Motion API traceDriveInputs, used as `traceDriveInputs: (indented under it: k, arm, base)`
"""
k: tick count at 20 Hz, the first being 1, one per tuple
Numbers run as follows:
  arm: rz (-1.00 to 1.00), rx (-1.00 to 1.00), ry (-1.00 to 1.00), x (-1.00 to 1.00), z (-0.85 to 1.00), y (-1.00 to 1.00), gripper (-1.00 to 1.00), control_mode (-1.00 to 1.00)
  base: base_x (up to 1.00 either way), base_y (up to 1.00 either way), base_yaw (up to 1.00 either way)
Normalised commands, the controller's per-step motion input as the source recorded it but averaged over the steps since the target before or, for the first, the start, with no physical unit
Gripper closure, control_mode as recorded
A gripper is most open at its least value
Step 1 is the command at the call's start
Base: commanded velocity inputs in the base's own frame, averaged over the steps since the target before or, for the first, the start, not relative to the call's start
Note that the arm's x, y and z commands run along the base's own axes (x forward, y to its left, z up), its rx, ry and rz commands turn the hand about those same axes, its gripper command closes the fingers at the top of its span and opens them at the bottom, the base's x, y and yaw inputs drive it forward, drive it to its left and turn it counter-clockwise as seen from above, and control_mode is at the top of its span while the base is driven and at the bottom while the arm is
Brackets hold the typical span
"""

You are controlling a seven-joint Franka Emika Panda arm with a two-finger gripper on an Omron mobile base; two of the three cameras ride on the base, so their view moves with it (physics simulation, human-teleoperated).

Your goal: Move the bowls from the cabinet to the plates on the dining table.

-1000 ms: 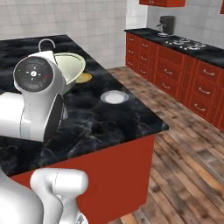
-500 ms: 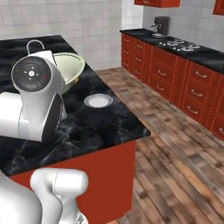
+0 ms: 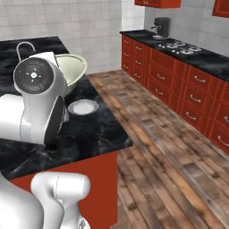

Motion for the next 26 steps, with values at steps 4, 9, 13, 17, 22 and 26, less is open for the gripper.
traceDriveInputs:
  k: [4,9,13,17,22,26]
  arm:
    - [0.0,0.0,0.0,0.0,0.0,0.0,1.0,1.0]
    - [0.0,0.0,0.0,0.0,0.0,0.0,1.0,1.0]
    - [0.0,0.0,0.0,0.0,0.0,0.0,1.0,1.0]
    - [0.0,0.0,0.0,0.0,0.0,0.0,1.0,1.0]
    - [0.0,0.0,0.0,0.0,0.0,0.0,1.0,1.0]
    - [0.0,0.0,0.0,0.0,0.0,0.0,1.0,1.0]
  base:
    - [0.28,-0.4,0.08]
    - [0.41,-0.33,0.09]
    - [0.54,-0.27,0.11]
    - [0.55,-0.08,0.12]
    - [0.6,-0.07,0.2]
    - [0.62,-0.16,0.26]
